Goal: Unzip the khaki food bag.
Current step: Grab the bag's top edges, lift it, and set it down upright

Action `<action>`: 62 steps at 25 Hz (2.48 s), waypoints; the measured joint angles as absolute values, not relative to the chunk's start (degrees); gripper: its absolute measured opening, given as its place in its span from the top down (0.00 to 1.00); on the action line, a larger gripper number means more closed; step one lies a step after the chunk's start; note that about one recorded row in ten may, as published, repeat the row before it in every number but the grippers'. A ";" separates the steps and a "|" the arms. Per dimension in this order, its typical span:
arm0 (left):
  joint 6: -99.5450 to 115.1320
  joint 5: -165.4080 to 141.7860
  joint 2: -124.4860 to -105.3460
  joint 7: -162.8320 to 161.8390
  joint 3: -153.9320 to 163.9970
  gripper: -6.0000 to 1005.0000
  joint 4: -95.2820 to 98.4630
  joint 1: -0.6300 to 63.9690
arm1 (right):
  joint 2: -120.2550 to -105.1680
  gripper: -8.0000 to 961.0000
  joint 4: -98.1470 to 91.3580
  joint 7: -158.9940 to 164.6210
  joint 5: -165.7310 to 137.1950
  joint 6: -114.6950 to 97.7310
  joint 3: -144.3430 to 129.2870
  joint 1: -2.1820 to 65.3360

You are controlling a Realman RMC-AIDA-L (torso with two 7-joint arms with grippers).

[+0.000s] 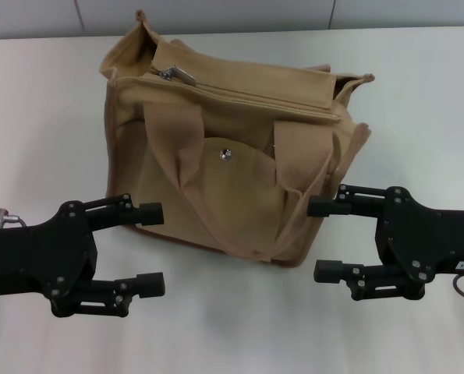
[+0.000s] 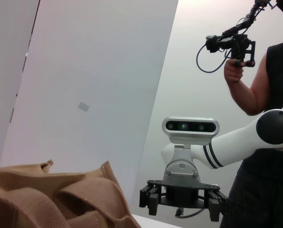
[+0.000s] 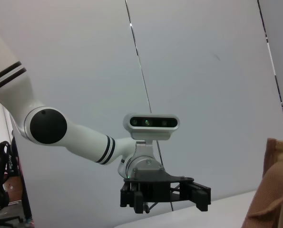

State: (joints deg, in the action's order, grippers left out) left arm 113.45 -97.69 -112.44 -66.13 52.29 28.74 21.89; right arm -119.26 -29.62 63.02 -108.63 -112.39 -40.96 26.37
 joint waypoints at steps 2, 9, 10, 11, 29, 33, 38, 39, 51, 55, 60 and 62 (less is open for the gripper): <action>113.45 -97.68 -112.41 -66.11 52.30 0.14 28.74 21.88 | -119.26 0.20 -29.62 63.02 -108.63 -112.34 -40.96 26.37; 113.35 -97.65 -112.42 -66.09 52.21 0.14 28.74 21.88 | -119.27 0.20 -29.62 63.02 -108.63 -112.16 -40.96 26.37; 113.31 -97.65 -112.44 -66.09 52.15 0.14 28.74 21.88 | -119.26 0.20 -29.62 63.02 -108.63 -112.02 -40.96 26.37; 113.27 -97.64 -112.48 -66.09 51.93 0.14 28.74 21.88 | -119.26 0.20 -29.62 63.02 -108.63 -111.86 -40.96 26.37; 110.56 -97.53 -115.08 -69.13 32.51 0.14 28.83 23.42 | -119.26 0.20 -29.62 63.01 -108.63 -110.96 -40.96 26.31; 104.82 -97.53 -115.97 -69.83 30.49 0.14 29.53 23.68 | -119.26 0.20 -29.62 63.02 -108.63 -110.91 -40.96 26.16; 98.43 -97.94 -117.72 -69.84 31.57 0.14 31.78 23.46 | -119.26 0.20 -29.62 63.01 -108.63 -110.81 -40.95 25.84; 97.69 -98.00 -117.98 -69.80 32.01 0.14 32.22 23.42 | -119.26 0.20 -29.62 63.01 -108.63 -110.74 -40.96 25.81; 92.31 -98.09 -118.38 -67.65 35.33 0.38 32.58 22.83 | -119.26 0.20 -29.19 63.00 -108.63 -109.98 -40.96 25.92; 92.42 -98.09 -118.39 -66.14 35.33 0.46 32.09 22.50 | -119.26 0.20 -28.88 63.00 -108.63 -109.34 -40.96 26.20; 92.76 -98.09 -118.39 -64.88 35.92 0.56 32.08 22.29 | -119.27 0.20 -28.55 63.00 -108.63 -109.24 -40.96 26.36; 92.86 -98.09 -118.36 -64.60 36.44 0.60 32.08 22.22 | -119.26 0.20 -28.42 63.00 -108.63 -109.21 -40.95 26.37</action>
State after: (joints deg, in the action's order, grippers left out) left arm 92.86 -98.09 -118.36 -64.60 36.44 32.08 22.22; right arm -119.26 -28.42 63.01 -108.63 -109.21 -40.95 26.37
